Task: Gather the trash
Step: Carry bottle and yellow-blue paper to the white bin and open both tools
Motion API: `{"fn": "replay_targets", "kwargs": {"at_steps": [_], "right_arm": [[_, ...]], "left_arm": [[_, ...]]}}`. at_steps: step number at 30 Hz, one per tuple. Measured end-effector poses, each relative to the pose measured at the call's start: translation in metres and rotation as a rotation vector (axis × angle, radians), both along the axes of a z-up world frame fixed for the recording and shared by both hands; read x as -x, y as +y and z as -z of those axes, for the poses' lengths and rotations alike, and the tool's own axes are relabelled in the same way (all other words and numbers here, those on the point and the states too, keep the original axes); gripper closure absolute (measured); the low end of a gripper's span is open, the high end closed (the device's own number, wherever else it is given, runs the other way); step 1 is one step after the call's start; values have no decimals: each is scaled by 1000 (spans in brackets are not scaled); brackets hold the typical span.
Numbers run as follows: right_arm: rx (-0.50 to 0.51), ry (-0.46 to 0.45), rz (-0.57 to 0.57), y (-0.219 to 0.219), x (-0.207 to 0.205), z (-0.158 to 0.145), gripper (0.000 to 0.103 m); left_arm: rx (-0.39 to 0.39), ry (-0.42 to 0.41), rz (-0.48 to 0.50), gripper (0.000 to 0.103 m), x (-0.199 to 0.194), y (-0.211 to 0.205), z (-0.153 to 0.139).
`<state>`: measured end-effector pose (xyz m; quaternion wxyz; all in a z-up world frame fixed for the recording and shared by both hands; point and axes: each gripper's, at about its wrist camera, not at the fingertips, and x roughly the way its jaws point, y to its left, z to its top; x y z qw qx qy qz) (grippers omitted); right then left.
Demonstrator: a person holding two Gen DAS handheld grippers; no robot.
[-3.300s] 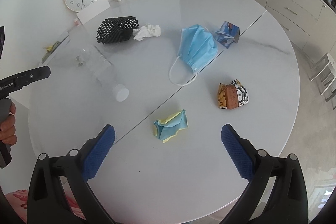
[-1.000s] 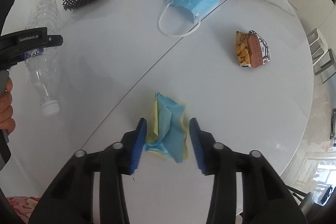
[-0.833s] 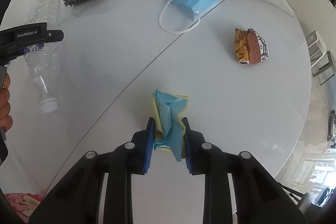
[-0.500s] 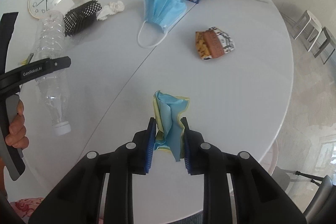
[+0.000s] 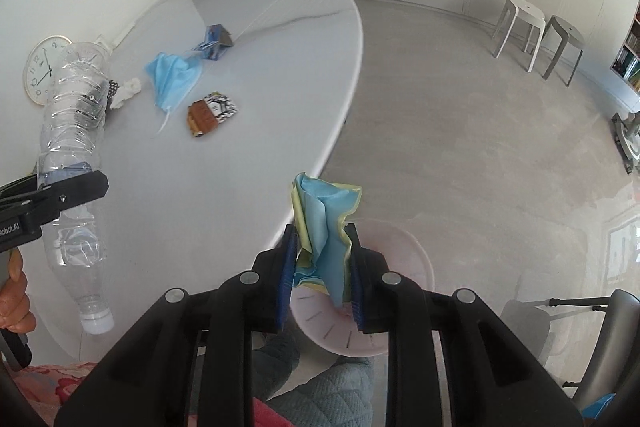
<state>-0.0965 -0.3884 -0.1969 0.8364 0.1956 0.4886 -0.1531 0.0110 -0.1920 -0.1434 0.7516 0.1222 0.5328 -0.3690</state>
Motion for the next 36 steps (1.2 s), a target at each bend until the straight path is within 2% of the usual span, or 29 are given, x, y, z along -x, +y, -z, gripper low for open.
{"fn": "replay_targets", "kwargs": {"at_steps": [8, 14, 15, 16, 18, 22, 25, 30, 33, 36], "right_arm": [[-30, 5, 2, -63, 43, 9, 79], [-43, 10, -31, -94, 55, 14, 79], [-43, 9, -37, -96, 55, 15, 79], [-43, 7, -43, -99, 55, 15, 79], [-45, 3, -57, -102, 55, 16, 79], [-49, -6, -91, -102, 55, 16, 79], [-59, -13, -120, -99, 54, 16, 78], [-91, -19, -178, -89, 52, 21, 77], [-112, -8, -233, -77, 49, 30, 76], [-130, 22, -282, -64, 45, 45, 74]], "left_arm": [[-29, 58, 96, 40, 65, -86, 31], [-67, 54, 100, 39, 91, -131, 59], [-80, 49, 99, 37, 93, -138, 63], [-95, 44, 98, 30, 94, -142, 67], [-119, 39, 85, 22, 97, -146, 74], [-161, 60, 49, 22, 94, -143, 83], [-149, 61, 12, 22, 93, -131, 76], [-103, 38, -72, 22, 80, -105, 40], [-81, -8, -135, 14, 73, -88, 16], [-64, -47, -192, 14, 65, -67, -4]]}}
